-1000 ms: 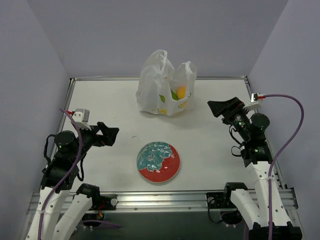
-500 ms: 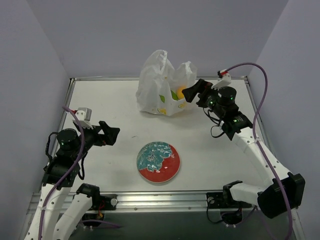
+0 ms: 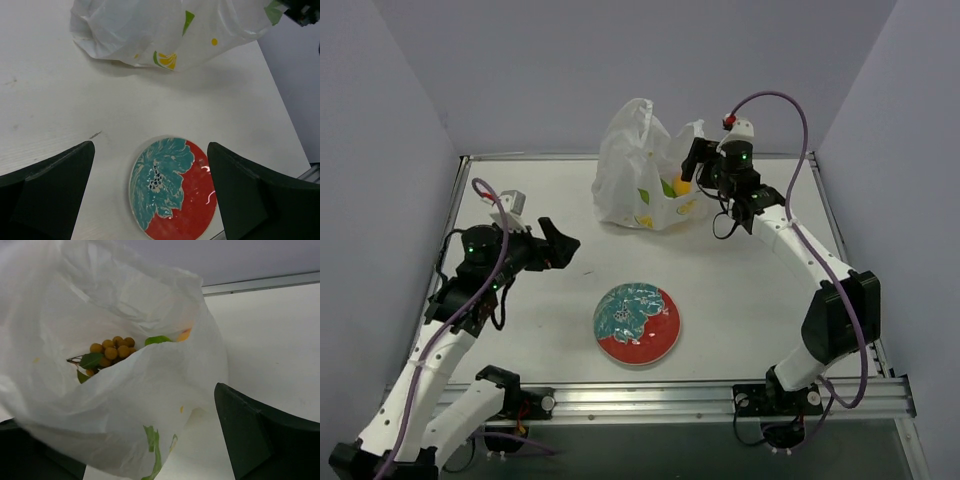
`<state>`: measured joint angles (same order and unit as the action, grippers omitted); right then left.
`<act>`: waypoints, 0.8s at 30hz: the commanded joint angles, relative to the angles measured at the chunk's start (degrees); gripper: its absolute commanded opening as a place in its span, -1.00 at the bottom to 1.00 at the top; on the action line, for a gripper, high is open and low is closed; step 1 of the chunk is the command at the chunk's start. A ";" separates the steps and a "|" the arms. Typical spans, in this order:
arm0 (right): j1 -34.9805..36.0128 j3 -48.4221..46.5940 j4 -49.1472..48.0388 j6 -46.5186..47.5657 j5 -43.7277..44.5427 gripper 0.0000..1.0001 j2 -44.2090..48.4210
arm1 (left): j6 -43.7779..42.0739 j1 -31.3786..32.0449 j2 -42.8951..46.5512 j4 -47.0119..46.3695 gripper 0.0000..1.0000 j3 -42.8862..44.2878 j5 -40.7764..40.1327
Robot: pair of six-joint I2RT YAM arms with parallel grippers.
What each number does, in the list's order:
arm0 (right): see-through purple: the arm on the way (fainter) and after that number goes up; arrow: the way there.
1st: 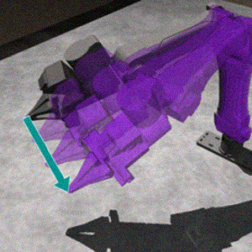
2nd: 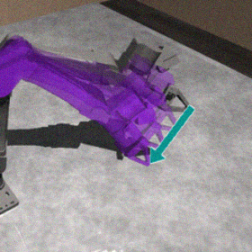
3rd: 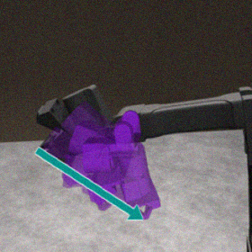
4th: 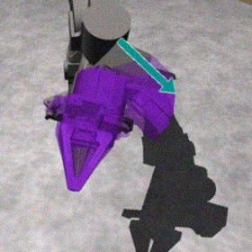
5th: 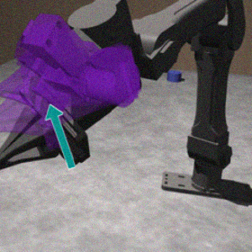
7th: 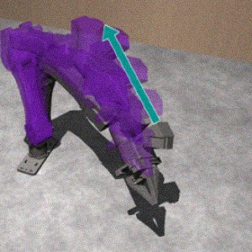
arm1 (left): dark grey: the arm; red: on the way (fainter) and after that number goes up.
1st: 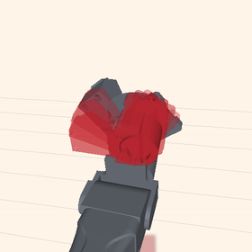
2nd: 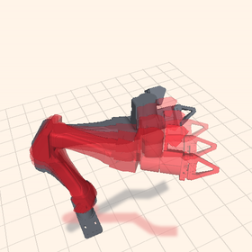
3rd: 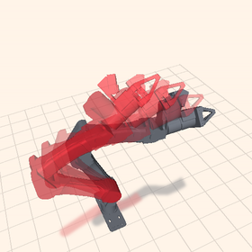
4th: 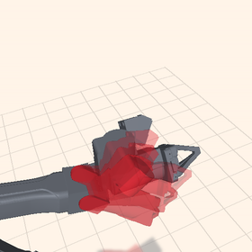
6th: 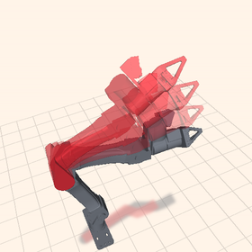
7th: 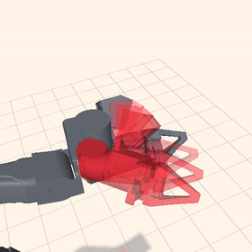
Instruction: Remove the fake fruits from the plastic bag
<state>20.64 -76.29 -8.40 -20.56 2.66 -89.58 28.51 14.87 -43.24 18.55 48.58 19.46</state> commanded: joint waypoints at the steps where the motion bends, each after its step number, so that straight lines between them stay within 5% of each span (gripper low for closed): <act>1: -0.43 -1.50 -1.87 3.07 2.27 0.59 -2.35 | 3.48 7.86 -5.61 -6.77 0.88 7.04 -6.23; 3: -0.60 -0.53 -3.63 3.33 0.78 0.31 -2.97 | 0.60 14.01 -10.96 -6.33 0.88 12.64 -13.19; 4: -0.87 -0.35 -3.90 3.76 0.34 -0.02 -3.49 | -0.73 19.78 -15.42 -5.28 0.88 15.12 -16.79; 7: -1.04 0.44 -4.52 3.77 -0.63 -0.61 -3.32 | -3.64 24.32 -25.26 -2.73 0.88 25.05 -28.41; 10: -2.27 2.63 -6.53 1.58 -4.13 -0.90 -2.01 | -5.13 24.59 -34.67 -1.94 0.88 33.38 -31.15; 18: -3.16 5.10 -9.61 -2.64 -10.12 -1.00 -1.65 | -11.28 24.50 -52.37 -1.77 0.88 51.25 -30.36; 24: -3.15 6.68 -10.05 -3.00 -11.35 -1.00 -0.51 | -17.43 23.54 -62.92 -0.18 0.89 61.80 -40.45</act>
<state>17.30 -70.35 -15.66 -22.74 -6.76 -93.36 16.14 39.42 -105.32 17.63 104.77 -13.76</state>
